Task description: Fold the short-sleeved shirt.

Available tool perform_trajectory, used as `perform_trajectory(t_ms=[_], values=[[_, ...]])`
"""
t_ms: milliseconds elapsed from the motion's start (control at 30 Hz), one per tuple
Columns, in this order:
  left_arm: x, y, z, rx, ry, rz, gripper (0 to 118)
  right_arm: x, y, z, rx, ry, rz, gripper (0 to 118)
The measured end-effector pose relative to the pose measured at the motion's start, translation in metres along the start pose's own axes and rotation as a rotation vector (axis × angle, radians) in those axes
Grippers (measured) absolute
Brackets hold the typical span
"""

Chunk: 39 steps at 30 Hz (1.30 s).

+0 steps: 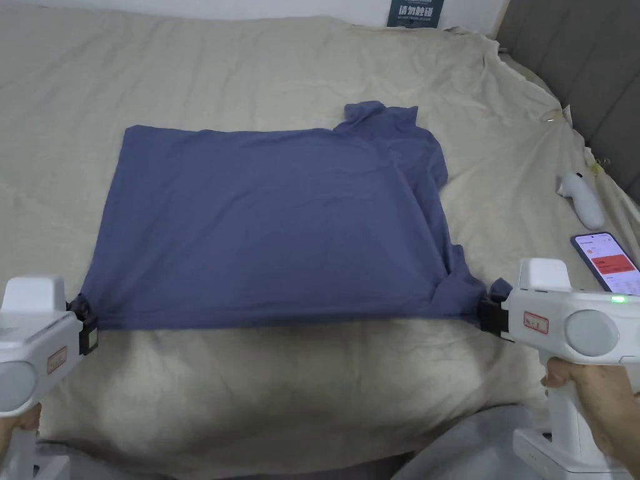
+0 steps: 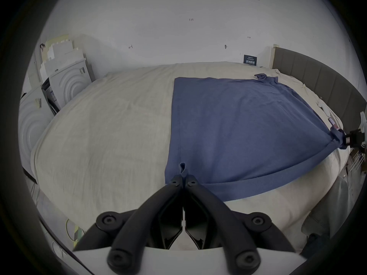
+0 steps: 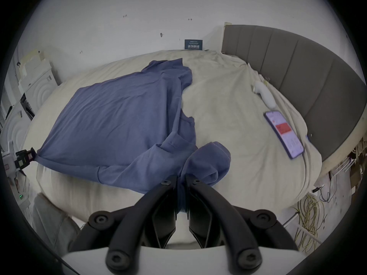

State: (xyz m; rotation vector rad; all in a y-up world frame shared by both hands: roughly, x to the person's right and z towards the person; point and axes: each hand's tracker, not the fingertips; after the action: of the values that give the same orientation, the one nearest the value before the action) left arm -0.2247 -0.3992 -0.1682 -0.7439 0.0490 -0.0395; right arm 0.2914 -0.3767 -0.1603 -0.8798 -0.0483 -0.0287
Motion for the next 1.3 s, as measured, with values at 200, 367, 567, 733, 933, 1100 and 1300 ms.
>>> perform_trajectory(t_ms=[200, 367, 567, 733, 933, 1100, 1300], values=[[-0.005, -0.015, 0.002, -0.042, 0.005, 0.005, 0, -0.001, -0.031, -0.001, -0.044, 0.016, 0.001, 7], [0.000, -0.017, -0.004, -0.074, 0.010, -0.011, 0, -0.003, -0.035, -0.006, -0.046, 0.016, -0.010, 8], [-0.024, -0.013, 0.009, -0.106, -0.037, 0.154, 101, 0.007, -0.027, 0.005, -0.052, 0.025, 0.028, 94], [-0.060, 0.010, 0.033, -0.003, -0.088, 0.348, 118, 0.015, -0.004, 0.039, 0.034, 0.010, 0.053, 96], [-0.059, 0.058, 0.071, 0.208, -0.118, 0.358, 118, 0.019, 0.039, 0.086, 0.243, 0.013, -0.003, 102], [-0.016, 0.076, 0.094, 0.376, -0.026, 0.219, 118, 0.008, 0.053, 0.115, 0.467, 0.006, -0.049, 105], [0.027, 0.065, 0.087, 0.524, 0.043, 0.177, 91, -0.024, 0.024, 0.110, 0.699, -0.031, -0.081, 105]])
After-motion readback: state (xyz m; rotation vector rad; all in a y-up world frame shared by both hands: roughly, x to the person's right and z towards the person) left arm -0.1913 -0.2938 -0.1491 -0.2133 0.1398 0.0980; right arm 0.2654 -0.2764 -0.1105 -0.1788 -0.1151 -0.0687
